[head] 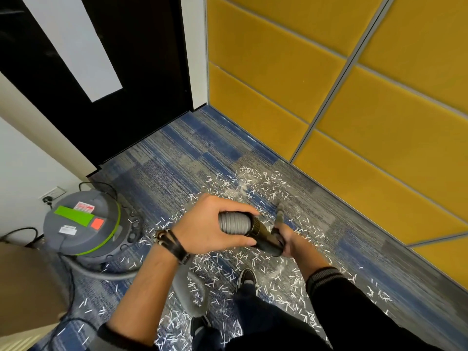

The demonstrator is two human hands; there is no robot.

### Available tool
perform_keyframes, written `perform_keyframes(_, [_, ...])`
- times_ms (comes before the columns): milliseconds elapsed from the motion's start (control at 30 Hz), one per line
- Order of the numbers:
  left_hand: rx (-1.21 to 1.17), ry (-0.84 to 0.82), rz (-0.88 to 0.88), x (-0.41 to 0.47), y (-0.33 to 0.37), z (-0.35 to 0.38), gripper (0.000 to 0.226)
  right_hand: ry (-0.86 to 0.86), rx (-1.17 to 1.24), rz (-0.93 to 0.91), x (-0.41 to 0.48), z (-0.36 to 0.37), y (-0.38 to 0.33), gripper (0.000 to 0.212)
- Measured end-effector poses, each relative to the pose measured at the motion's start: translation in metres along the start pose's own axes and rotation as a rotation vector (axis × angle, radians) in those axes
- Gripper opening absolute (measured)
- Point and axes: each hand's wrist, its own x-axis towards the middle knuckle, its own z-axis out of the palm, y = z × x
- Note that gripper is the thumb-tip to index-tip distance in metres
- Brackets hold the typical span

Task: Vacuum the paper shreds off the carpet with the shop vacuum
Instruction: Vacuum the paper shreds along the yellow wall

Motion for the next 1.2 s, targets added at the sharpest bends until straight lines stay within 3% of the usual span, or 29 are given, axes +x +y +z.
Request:
perform_keyframes(100, [-0.015,-0.027,0.001,0.002,-0.002,-0.006,0.054,-0.012,0.033,0.026,-0.012,0.006,0.002,0.033])
perform_keyframes(367, [-0.040,-0.104,-0.098,0.002,-0.013,0.031,0.053,0.137,0.007,0.033,-0.019,-0.050,0.029,0.024])
perform_keyframes(500, [-0.013,-0.023,-0.022,0.017,-0.001,0.031,0.052,0.147,0.019,-0.016,-0.014,-0.052,0.006,0.033])
perform_keyframes(633, [0.041,-0.015,0.027,0.026,0.003,0.024,0.050,0.039,0.041,0.015,-0.006,-0.031,-0.017,0.043])
perform_keyframes(767, [0.034,0.012,0.049,0.027,-0.003,0.015,0.052,0.009,0.007,-0.005,0.001,-0.006,-0.036,0.027])
perform_keyframes(1067, [-0.010,-0.115,-0.057,0.037,-0.014,0.040,0.056,0.136,0.055,0.036,-0.004,-0.057,0.004,0.026])
perform_keyframes(1200, [0.019,-0.063,-0.043,0.039,-0.007,0.045,0.053,0.162,0.044,0.028,-0.001,-0.062,-0.001,0.025])
